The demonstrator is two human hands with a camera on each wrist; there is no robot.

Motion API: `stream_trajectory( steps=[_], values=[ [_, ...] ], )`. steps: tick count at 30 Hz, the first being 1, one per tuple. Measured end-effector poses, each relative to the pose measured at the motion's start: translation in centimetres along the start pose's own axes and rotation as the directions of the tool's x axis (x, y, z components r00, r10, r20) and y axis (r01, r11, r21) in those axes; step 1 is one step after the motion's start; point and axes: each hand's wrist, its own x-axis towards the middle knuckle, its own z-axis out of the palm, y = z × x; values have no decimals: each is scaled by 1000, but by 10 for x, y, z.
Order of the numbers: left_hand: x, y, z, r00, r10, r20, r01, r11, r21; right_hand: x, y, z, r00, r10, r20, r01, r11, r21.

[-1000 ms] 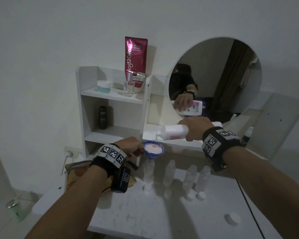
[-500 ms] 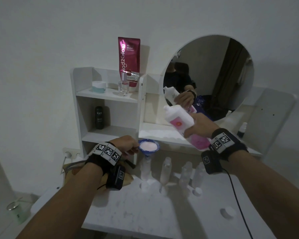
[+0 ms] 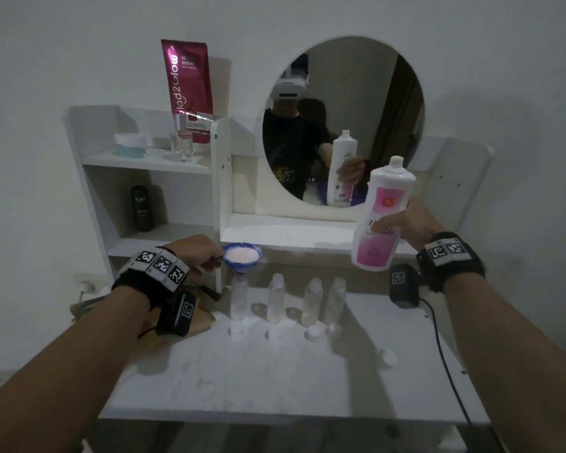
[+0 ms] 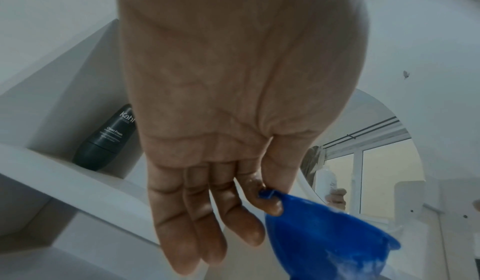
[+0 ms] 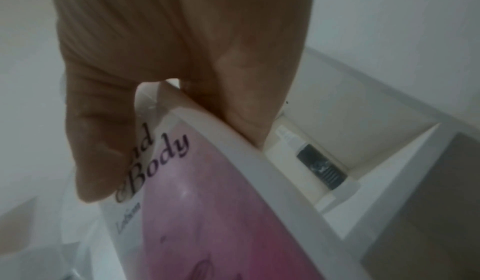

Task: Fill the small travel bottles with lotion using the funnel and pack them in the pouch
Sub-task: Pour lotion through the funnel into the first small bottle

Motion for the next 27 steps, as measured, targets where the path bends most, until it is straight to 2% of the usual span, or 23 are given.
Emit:
stream_trajectory(
  steps=[9, 17, 20, 23, 27],
  values=[
    [0, 0, -2, 1000, -19, -13, 20, 998, 62, -24, 43, 0, 982, 189, -6, -189, 981, 44],
    [5, -1, -7, 1000, -12, -8, 13, 994, 107, -18, 88, 9, 946, 317, 75, -320, 947, 34],
    [7, -1, -7, 1000, -11, -14, 13, 994, 109, -16, 101, 9, 937, 339, 88, -343, 939, 37],
    [9, -1, -7, 1000, -9, -7, 9, 992, 123, -17, 108, 8, 947, 305, 99, -308, 951, 13],
    [10, -2, -6, 1000, -6, -14, 7, 992, 123, -21, 111, 4, 940, 334, 72, -336, 942, 16]
  ],
)
